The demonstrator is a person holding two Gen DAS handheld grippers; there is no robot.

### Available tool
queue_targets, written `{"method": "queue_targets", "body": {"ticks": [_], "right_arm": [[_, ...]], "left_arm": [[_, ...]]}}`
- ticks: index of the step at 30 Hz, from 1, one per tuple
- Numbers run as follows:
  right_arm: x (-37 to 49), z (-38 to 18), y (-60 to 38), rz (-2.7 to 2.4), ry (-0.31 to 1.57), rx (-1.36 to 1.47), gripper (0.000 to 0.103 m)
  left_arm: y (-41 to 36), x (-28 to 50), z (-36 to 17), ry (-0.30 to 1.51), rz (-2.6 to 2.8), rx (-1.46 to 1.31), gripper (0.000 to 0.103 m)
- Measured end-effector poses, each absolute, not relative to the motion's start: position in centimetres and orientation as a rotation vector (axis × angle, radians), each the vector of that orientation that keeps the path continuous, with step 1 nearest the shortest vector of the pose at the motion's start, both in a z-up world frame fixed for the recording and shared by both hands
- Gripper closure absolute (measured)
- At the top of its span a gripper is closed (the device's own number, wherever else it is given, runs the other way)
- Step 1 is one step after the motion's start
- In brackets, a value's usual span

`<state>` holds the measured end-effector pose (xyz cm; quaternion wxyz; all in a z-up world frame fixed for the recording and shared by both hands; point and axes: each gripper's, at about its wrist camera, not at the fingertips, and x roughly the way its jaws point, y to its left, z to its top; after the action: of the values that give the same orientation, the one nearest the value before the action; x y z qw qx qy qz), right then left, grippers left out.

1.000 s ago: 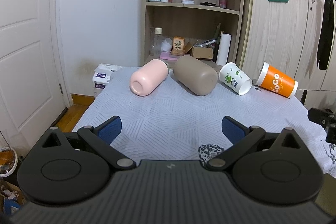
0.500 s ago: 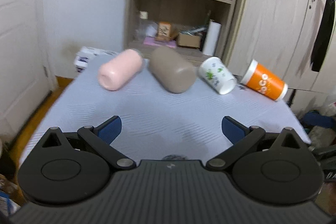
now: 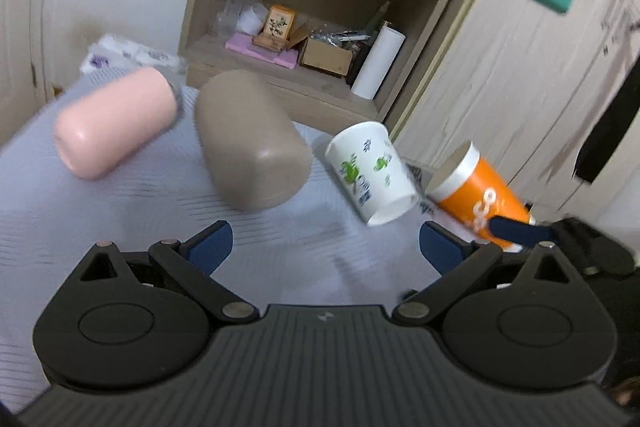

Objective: Flip cup upright
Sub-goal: 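Move the right tool to the white leaf-print cup's base and close on it, then lift the white cup with the right tool while the left tool approaches it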

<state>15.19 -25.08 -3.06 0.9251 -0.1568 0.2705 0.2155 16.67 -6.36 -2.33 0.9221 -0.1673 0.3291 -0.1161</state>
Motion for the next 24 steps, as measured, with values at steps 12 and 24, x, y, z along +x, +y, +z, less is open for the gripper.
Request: {"method": "queue_targets", "body": {"ticks": [12, 24], "right_arm": [[22.2, -6.5, -25.2, 0.431, 0.583, -0.251, 0.014], [22.5, -6.4, -25.7, 0.44, 0.615, -0.209, 0.041]], "left_arm": [[-7.6, 20.3, -4.3, 0.687, -0.257, -0.464, 0.003], [-7.1, 21.2, -5.2, 0.713, -0.256, -0.521, 0.003]]}}
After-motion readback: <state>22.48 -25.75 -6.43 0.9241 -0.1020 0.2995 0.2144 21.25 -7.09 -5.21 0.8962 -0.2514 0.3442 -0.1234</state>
